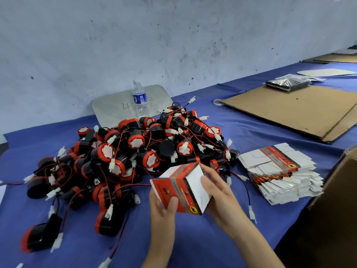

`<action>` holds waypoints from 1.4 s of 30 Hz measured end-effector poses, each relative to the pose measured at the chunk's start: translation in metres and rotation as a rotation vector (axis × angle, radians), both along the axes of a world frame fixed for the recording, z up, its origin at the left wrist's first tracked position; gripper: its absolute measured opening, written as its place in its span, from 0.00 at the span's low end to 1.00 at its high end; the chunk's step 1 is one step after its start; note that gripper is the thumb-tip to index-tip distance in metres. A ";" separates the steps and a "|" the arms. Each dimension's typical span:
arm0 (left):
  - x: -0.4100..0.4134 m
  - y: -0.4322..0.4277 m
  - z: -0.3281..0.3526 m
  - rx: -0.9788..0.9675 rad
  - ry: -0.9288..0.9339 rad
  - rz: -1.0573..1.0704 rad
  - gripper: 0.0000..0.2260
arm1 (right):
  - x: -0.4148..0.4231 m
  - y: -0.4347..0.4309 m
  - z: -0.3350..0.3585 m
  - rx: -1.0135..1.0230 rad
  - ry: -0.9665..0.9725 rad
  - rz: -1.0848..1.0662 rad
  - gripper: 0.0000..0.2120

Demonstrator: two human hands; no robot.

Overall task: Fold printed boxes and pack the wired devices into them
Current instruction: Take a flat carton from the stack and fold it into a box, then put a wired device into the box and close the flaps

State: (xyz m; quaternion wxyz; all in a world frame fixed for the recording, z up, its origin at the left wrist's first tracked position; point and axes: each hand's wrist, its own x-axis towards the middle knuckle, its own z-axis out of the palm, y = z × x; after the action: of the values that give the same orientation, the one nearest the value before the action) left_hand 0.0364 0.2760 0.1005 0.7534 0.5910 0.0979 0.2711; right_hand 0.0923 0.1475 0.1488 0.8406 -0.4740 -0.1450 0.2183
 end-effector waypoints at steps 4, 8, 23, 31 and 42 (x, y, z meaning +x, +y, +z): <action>-0.002 0.007 0.002 0.022 0.028 0.126 0.14 | -0.005 0.007 -0.021 -0.156 0.006 -0.211 0.10; -0.005 0.020 0.005 0.442 0.028 0.387 0.19 | 0.004 0.001 -0.024 -0.535 -0.227 -0.478 0.14; -0.005 0.021 -0.001 0.701 -0.045 0.024 0.38 | 0.097 0.049 -0.006 -1.526 -0.527 -0.266 0.28; 0.002 0.032 -0.006 0.788 0.126 0.024 0.26 | 0.071 0.031 0.002 -0.238 -0.253 -0.508 0.09; -0.003 0.028 -0.005 0.710 0.127 -0.156 0.25 | 0.075 -0.003 0.069 -0.037 -0.319 0.038 0.13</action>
State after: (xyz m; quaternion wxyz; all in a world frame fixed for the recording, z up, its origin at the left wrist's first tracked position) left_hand 0.0336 0.3040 0.0951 0.5123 0.8369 -0.0009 0.1929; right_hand 0.1668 0.1443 0.2181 0.7938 -0.5150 -0.2817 0.1589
